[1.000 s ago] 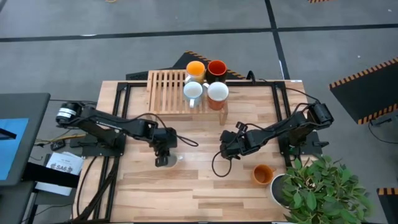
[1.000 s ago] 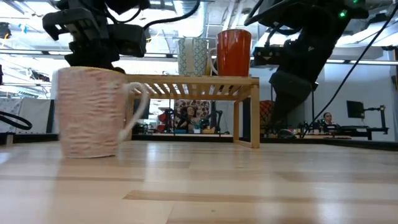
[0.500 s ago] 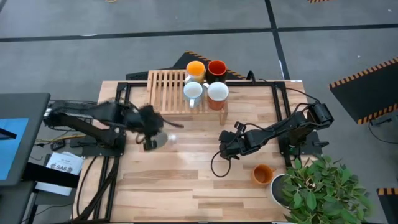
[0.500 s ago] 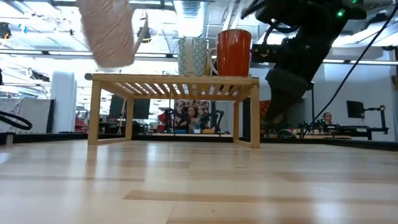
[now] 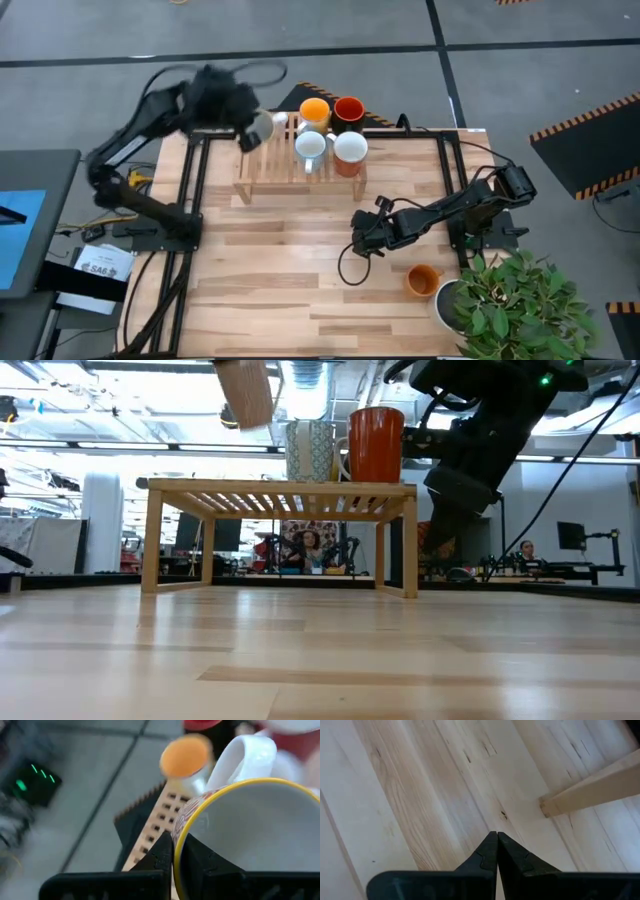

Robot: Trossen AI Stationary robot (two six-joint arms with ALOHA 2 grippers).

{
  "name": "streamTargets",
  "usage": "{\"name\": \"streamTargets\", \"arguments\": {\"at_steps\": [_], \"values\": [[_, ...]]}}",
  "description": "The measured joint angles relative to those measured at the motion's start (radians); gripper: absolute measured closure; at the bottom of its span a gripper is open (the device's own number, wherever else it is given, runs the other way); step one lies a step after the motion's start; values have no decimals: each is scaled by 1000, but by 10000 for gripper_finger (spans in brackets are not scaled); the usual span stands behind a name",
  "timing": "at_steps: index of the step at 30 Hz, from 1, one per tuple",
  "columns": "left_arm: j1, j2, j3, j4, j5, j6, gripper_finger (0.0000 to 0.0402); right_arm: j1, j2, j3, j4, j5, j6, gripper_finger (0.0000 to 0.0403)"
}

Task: Place coffee mugs
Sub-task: Put the orange patterned mug on the shelf

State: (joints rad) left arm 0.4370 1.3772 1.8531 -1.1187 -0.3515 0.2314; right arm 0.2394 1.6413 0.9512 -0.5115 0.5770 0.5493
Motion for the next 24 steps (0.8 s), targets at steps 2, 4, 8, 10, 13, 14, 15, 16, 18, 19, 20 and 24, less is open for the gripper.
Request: {"name": "streamTargets", "arguments": {"at_steps": [2, 4, 8, 10, 13, 14, 15, 16, 18, 19, 20, 24], "values": [[98, 62, 27, -18, 84, 22, 399, 0, 0, 0, 0, 0, 0, 371], [166, 120, 48, -29, 125, 39, 399, 0, 0, 0, 0, 0, 0, 371], [260, 215, 61, 16, 262, 61, 394, 0, 0, 0, 0, -1, 0, 371], [281, 257, 63, 23, 303, 62, 393, 0, 0, 0, 0, -1, 0, 371], [305, 308, 63, 32, 305, 70, 392, 0, 0, 0, 0, -2, 0, 371], [309, 320, 64, 31, 294, 71, 392, 0, 0, 0, 0, -2, 0, 371], [313, 331, 64, 29, 285, 71, 392, 0, 0, 0, 0, -2, 0, 371], [316, 340, 64, 28, 283, 71, 392, 0, 0, 0, 0, -2, 1, 371], [318, 348, 64, 29, 283, 70, 391, 0, 0, 0, 1, -3, 1, 371], [318, 348, 64, 29, 282, 70, 391, 0, 0, 0, 1, -3, 1, 371], [317, 346, 64, 30, 283, 71, 391, 0, 0, 0, 2, -3, 1, 371], [316, 339, 65, 30, 282, 51, 390, 0, 0, 0, 4, -3, 1, 371]]}}
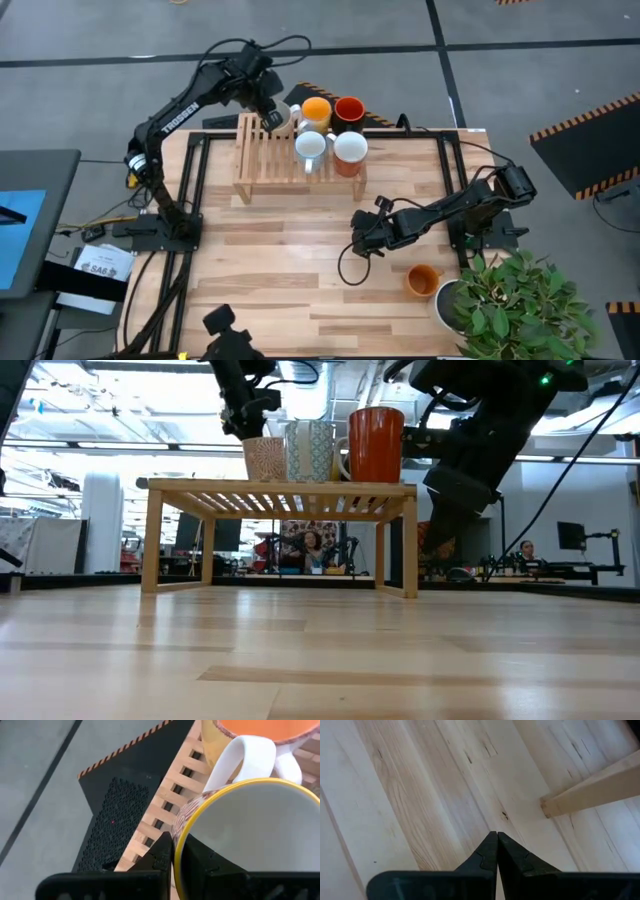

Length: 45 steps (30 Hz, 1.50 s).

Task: Place coffee mugs
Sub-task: Put the orange patterned mug on the shelf

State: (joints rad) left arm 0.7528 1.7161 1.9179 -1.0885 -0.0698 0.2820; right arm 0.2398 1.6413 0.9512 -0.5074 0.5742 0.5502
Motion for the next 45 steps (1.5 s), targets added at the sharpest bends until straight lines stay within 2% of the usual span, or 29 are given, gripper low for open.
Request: {"name": "streamTargets", "arguments": {"at_steps": [10, 17, 28, 37, 45], "values": [[39, 5, 0, -5, -5, -78, 395, 1, 0, 0, 18, -1, 0, 371], [80, 24, -1, -11, 94, -124, 395, 1, 0, 0, 21, -2, 0, 371], [84, 38, -6, 10, 94, -138, 396, 1, 0, 0, 23, -3, 0, 372], [83, 39, -8, 13, 84, -142, 365, 1, 0, 0, 23, -3, 0, 372], [83, 39, -8, 11, 85, -118, 359, 1, 0, 0, 23, -3, 0, 372]]}}
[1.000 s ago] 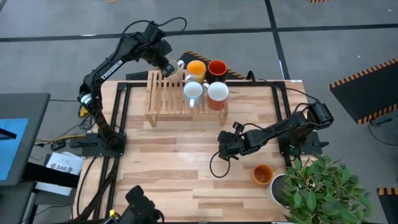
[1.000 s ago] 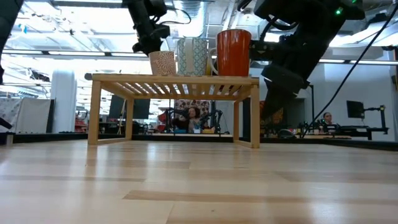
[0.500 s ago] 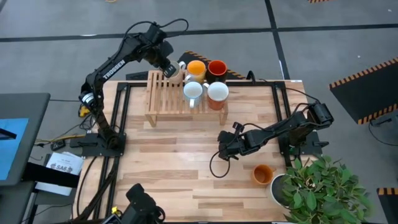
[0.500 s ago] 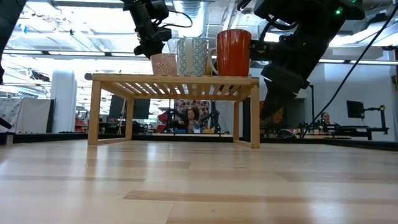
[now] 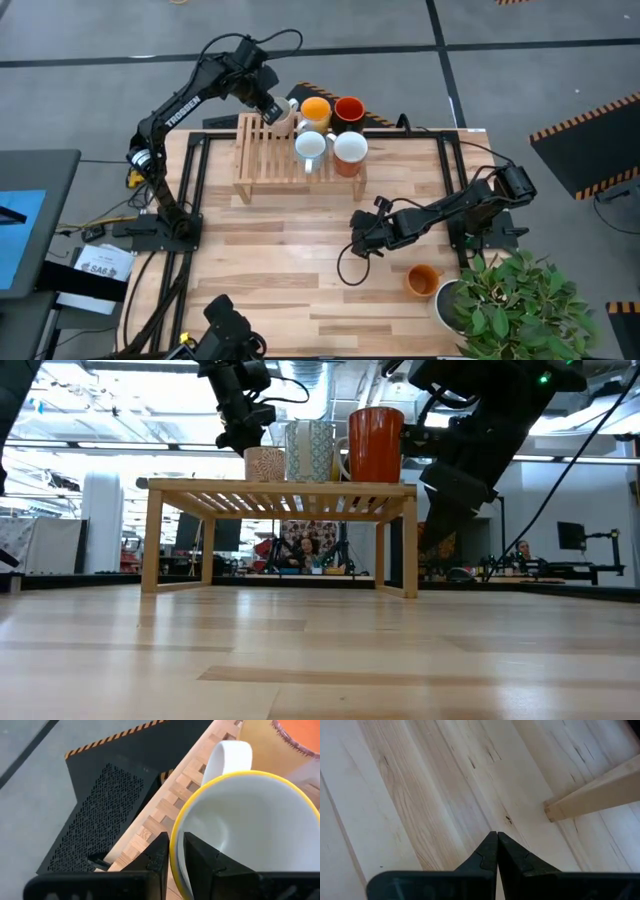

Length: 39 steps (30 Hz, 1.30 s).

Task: Place coffee mugs
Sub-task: Put the orange patterned mug on the shelf, then put the light orange mug on the shelf

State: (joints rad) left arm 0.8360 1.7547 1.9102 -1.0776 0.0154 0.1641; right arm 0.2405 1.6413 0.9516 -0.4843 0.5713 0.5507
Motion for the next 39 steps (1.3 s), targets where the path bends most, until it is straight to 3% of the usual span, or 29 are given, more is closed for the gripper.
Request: {"name": "streamTargets", "arguments": {"at_steps": [12, 24, 34, 39], "values": [[0, 0, 0, 72, 7, 6, 355, 0, 0, 0, 0, 0, 0, 372], [0, 0, 11, 48, 6, -19, 271, 0, 0, 0, 0, 0, -1, 372], [-5, 0, 261, -30, 8, -61, 255, 0, 0, 0, 0, 0, -1, 372], [-19, -21, 350, -81, 160, -97, 255, 0, 0, 0, 0, 0, -1, 372]]}}
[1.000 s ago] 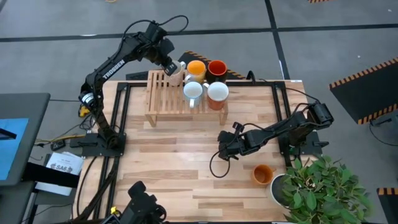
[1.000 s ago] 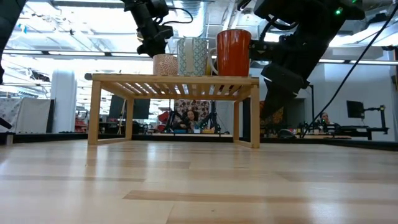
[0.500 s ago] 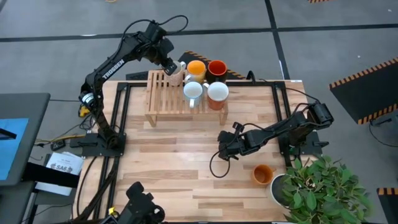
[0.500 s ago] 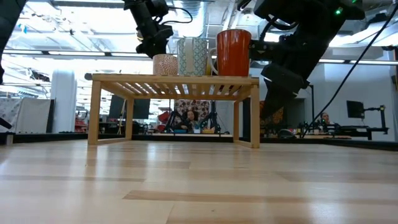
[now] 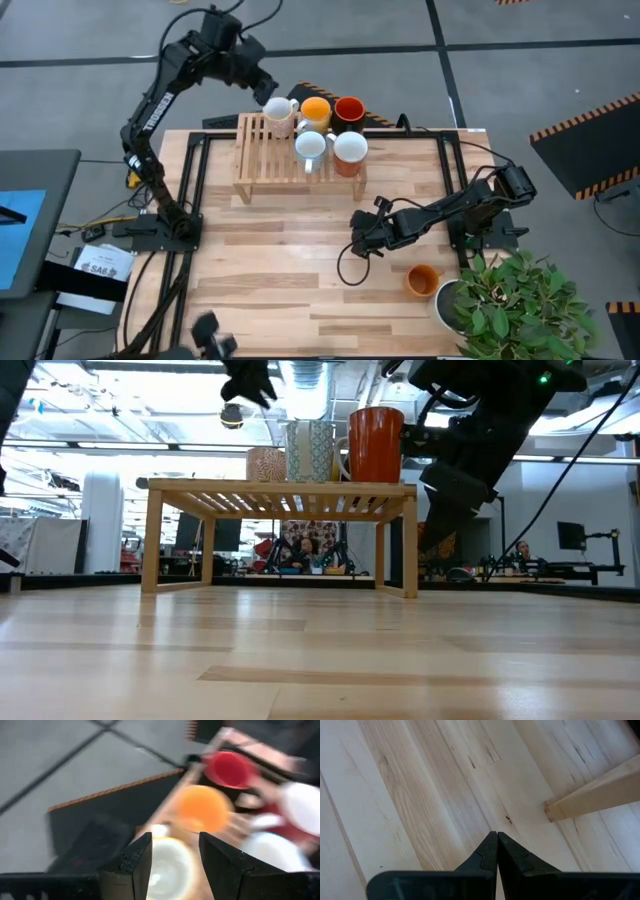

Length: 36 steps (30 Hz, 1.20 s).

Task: Place coffee mugs
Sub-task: Put the light orange mug on the shelf

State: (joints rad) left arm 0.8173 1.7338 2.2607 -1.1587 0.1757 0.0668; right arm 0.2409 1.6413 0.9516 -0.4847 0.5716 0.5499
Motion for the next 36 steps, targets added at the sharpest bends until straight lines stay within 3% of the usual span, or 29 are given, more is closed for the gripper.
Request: {"name": "streamTargets", "arguments": {"at_steps": [5, 9, 20, 25, 30, 36], "values": [[-77, -80, -81, 3, 199, 65, 255, 5, 0, 0, 0, 0, 0, 372], [-166, -207, -276, 105, 244, 92, 255, 20, 0, -1, 3, 1, 0, 372], [-330, -828, -1305, 892, 181, -14, 255, 37, 1, -41, 77, 3, 6, 372], [-420, -1062, -1657, 1198, 183, -21, 255, 7, 1, -41, 171, 3, -37, 372], [-486, -1222, -1859, 1388, 181, -7, 255, -24, 1, -40, 257, 3, -104, 372], [-515, -1321, -1934, 1415, 179, 27, 255, -49, 1, -40, 299, -13, -114, 372]]}}
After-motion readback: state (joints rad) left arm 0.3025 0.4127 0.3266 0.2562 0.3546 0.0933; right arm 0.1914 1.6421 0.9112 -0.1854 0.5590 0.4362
